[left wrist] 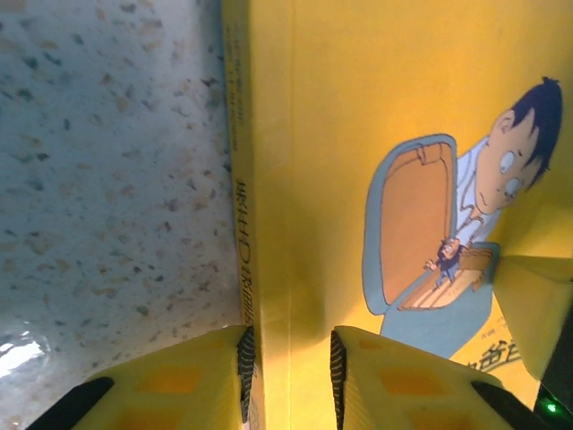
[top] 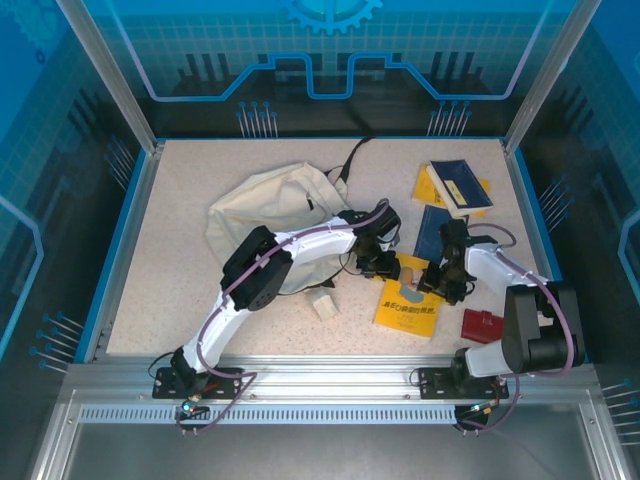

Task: Pack the student bag

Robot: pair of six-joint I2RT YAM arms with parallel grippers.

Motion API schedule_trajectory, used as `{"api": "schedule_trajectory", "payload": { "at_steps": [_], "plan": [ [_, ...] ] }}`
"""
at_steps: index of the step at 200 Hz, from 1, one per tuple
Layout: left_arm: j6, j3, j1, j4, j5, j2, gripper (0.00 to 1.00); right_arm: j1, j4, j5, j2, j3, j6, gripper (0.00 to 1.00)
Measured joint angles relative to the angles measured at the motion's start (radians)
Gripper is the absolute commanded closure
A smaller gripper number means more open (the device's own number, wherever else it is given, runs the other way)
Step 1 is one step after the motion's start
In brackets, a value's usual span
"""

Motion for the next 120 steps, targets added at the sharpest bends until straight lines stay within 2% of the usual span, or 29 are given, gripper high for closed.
{"api": "schedule_trajectory", "payload": {
  "at_steps": [83,120],
  "plan": [
    [0.026,0.049,-0.005,-0.071,-0.077,0.02,0.73,0.048,-0.111,0.014,-0.036,0.079,0.018,0.72],
    [0.026,0.051,-0.006,-0.074,-0.08,0.02,0.73,0.052,-0.144,0.011,-0.071,0.104,0.031,0.87]
  ]
}}
